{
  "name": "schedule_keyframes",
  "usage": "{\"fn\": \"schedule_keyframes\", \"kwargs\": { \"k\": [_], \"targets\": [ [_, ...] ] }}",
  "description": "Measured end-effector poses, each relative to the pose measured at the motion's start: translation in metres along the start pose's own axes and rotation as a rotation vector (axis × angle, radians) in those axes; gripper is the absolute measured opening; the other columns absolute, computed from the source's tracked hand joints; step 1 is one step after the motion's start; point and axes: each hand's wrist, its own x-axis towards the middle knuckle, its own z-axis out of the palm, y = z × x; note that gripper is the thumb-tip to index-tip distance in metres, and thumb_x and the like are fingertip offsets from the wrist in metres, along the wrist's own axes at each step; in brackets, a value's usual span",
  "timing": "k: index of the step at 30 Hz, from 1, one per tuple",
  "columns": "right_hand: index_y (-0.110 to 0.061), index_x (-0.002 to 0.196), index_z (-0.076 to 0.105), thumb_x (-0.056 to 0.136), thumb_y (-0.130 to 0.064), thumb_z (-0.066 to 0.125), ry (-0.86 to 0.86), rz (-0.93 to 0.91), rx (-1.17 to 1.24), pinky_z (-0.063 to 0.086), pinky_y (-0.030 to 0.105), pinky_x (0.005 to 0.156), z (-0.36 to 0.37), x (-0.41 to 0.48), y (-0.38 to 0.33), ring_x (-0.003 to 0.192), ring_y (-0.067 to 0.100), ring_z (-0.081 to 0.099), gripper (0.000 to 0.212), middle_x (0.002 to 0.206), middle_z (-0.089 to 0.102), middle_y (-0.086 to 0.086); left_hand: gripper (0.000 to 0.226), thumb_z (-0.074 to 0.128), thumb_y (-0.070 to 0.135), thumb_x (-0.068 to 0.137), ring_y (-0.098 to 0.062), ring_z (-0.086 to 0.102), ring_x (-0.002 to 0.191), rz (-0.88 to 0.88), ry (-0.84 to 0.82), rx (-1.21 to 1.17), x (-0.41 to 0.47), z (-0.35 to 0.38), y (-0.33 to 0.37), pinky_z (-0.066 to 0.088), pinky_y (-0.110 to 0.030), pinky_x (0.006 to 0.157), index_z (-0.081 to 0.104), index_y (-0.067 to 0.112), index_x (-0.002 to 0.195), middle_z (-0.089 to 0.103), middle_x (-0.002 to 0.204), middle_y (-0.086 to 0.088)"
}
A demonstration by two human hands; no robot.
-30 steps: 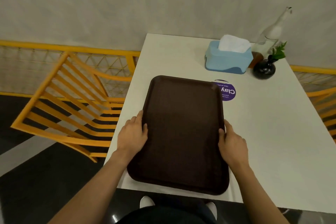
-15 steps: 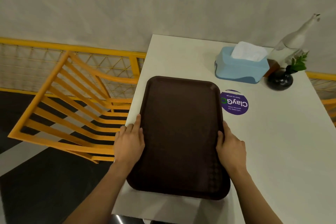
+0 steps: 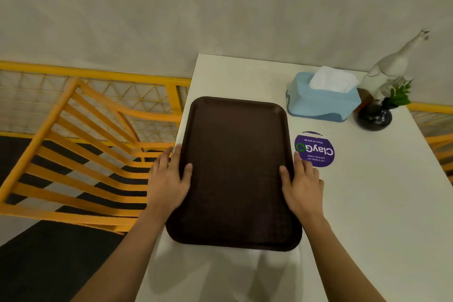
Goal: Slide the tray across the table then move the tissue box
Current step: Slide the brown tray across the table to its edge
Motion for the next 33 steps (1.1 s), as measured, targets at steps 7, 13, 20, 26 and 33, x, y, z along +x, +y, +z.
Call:
{"fn": "schedule_keyframes", "kwargs": {
  "k": [7,13,20,26,33],
  "targets": [
    [-0.020,0.162,0.007,0.101,-0.063,0.029,-0.087,-0.049,-0.098,0.009,0.055,0.121,0.012,-0.043,0.002,0.152,0.029,0.015,0.078,0.166,0.022,0.006,0.081,0.029,0.058,0.101,-0.026,0.001,0.156,0.070,-0.162,-0.001,-0.030,0.003,-0.013,0.006,-0.047,0.126,-0.008,0.019,0.162,0.008,0.170,-0.005],
    [-0.022,0.162,0.003,0.100,-0.066,0.025,-0.109,-0.047,-0.099,0.005,0.055,0.122,0.009,-0.068,0.007,0.155,0.028,0.006,0.080,0.168,0.016,0.004,0.081,0.026,0.059,0.101,-0.024,-0.007,0.155,0.087,-0.158,-0.010,-0.054,0.002,-0.020,0.002,-0.046,0.125,-0.014,0.020,0.160,0.003,0.170,-0.003],
    [-0.021,0.162,0.001,0.098,-0.067,0.023,-0.121,-0.047,-0.067,0.004,0.053,0.123,0.008,-0.066,0.010,0.155,0.028,0.004,0.082,0.169,0.013,0.003,0.081,0.028,0.059,0.101,-0.025,-0.007,0.155,0.096,-0.167,-0.007,-0.050,0.002,-0.015,0.006,-0.047,0.126,-0.010,0.019,0.161,0.002,0.171,-0.002],
    [-0.021,0.162,0.001,0.100,-0.066,0.025,-0.132,-0.051,-0.056,0.002,0.052,0.122,0.010,-0.058,0.009,0.155,0.029,0.004,0.081,0.169,0.011,0.003,0.083,0.030,0.060,0.100,-0.025,-0.005,0.156,0.089,-0.171,-0.025,-0.044,0.005,-0.017,0.006,-0.047,0.124,-0.008,0.020,0.162,0.008,0.171,-0.002],
    [-0.021,0.162,0.001,0.099,-0.066,0.026,-0.137,-0.055,-0.017,0.003,0.053,0.122,0.014,-0.058,0.013,0.155,0.029,0.004,0.081,0.169,0.011,0.003,0.083,0.033,0.061,0.099,-0.025,0.003,0.156,0.073,-0.199,-0.051,-0.041,0.008,-0.019,0.012,-0.048,0.123,-0.006,0.022,0.162,0.011,0.170,-0.001]
  ]
}}
